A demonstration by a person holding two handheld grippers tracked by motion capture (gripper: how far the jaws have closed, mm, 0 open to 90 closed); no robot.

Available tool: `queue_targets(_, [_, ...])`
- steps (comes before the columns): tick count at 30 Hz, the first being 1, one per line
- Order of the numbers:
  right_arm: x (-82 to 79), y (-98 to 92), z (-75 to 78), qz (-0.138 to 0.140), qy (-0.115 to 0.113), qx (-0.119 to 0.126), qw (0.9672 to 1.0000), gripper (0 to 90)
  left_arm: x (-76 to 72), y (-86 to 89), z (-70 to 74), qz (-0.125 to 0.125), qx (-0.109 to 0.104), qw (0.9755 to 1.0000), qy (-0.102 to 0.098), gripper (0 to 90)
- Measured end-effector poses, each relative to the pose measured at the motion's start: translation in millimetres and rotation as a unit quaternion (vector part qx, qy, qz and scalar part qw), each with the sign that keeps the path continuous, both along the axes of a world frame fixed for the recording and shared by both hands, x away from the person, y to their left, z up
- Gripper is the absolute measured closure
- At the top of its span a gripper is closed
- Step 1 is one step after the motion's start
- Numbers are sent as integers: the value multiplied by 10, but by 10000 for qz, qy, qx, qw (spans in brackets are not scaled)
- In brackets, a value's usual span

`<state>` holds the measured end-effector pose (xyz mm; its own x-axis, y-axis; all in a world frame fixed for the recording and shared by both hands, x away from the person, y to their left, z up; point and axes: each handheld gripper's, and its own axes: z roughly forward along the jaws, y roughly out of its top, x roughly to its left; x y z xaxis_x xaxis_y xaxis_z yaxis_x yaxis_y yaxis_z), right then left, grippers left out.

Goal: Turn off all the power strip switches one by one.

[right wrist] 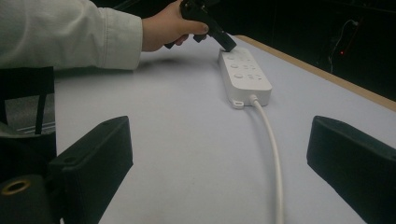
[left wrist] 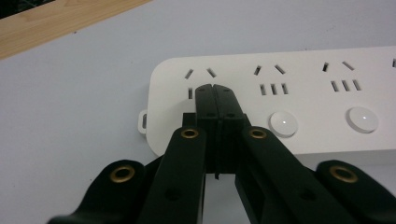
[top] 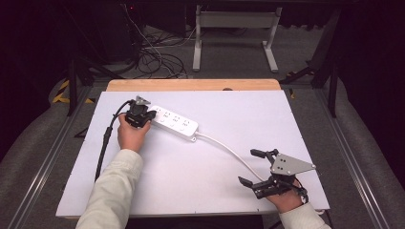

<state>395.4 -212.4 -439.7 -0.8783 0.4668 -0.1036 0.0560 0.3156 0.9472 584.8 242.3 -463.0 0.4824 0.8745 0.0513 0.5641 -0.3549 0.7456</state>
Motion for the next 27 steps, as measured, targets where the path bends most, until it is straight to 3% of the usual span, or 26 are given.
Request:
queue_targets(19, [-2, 11, -6, 46, 23, -19, 10000, 74, -8, -12, 4, 63, 84, 9999, -11, 900])
queue_targets(22, [-5, 11, -5, 47, 15, -8, 10000, 74, -5, -27, 8, 75, 184, 9998, -45, 900])
queue_targets(27, [-9, 10, -5, 55, 12, -5, 10000, 74, 3, -56, 20, 136, 240, 9996, 44, 900])
